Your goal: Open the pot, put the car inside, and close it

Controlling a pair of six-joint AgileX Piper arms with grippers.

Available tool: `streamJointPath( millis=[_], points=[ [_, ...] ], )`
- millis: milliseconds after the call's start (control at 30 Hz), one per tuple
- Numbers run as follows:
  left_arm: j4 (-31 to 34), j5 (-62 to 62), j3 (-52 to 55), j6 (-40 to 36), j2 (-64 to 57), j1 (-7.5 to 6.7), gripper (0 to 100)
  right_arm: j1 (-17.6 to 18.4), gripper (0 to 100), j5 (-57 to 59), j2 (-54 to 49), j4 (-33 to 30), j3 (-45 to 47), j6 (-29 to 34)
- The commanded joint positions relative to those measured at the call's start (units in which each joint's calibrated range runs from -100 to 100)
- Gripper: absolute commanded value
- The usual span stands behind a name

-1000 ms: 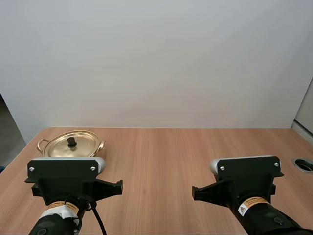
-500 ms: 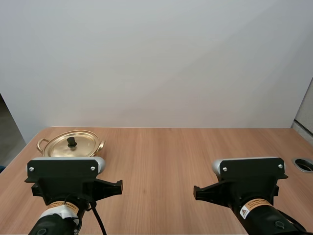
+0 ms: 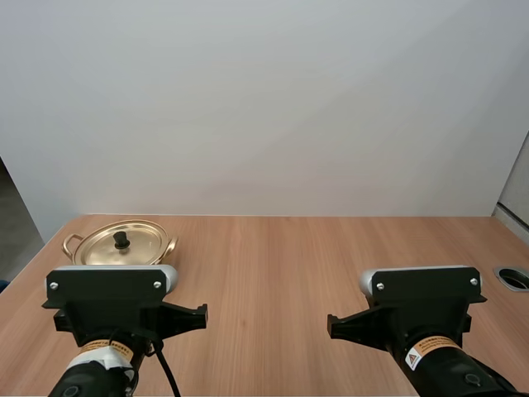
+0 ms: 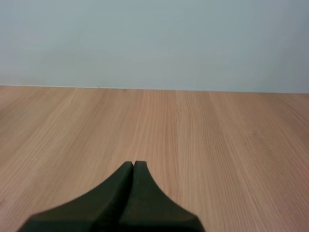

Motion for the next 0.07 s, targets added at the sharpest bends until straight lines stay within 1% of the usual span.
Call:
streamJointPath(
  millis=[0,33],
  points=[
    [0.0,0.0,0.0,0.0,0.0,0.0,0,0.0,0,0.0,0.0,0.0,0.0,0.0],
    [0.0,0.0,0.0,0.0,0.0,0.0,0,0.0,0,0.0,0.0,0.0,0.0,0.0]
  ],
)
